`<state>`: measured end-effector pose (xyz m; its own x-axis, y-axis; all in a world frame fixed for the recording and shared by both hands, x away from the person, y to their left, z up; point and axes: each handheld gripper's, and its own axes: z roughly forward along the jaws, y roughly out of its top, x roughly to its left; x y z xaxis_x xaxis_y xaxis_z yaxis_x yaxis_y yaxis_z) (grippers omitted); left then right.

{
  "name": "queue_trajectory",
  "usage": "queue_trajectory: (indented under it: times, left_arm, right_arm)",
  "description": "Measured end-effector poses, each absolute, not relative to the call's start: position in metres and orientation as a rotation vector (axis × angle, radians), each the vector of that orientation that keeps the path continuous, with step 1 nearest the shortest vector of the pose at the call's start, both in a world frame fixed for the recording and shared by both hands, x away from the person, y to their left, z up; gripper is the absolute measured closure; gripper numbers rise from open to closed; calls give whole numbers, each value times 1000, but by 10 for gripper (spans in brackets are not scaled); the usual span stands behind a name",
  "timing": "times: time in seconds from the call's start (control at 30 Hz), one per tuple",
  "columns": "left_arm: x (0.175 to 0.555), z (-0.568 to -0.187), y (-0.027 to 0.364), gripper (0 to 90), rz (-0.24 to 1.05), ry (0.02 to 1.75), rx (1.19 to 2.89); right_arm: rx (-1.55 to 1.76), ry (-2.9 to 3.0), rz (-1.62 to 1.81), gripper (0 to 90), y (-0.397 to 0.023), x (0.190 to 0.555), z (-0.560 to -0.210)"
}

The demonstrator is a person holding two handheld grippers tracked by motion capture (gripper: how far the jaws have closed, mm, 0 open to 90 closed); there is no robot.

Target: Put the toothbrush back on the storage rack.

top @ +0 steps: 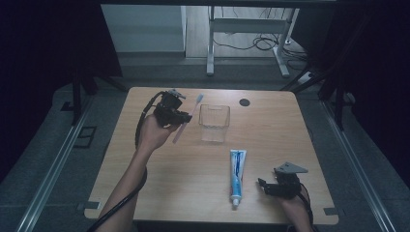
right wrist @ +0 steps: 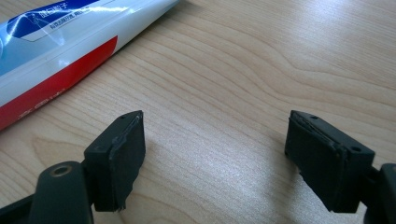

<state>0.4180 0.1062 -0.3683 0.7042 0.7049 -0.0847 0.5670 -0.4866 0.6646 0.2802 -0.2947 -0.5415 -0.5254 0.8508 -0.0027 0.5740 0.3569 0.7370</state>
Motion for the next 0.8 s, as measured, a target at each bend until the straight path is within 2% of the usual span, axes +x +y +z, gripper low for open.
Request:
queue_trajectory:
  times: [0.8]
  left_arm:
    - [463, -358, 67, 795, 362, 912, 2091]
  right_arm:
    - [1243, 2246, 986, 194, -294, 281, -542]
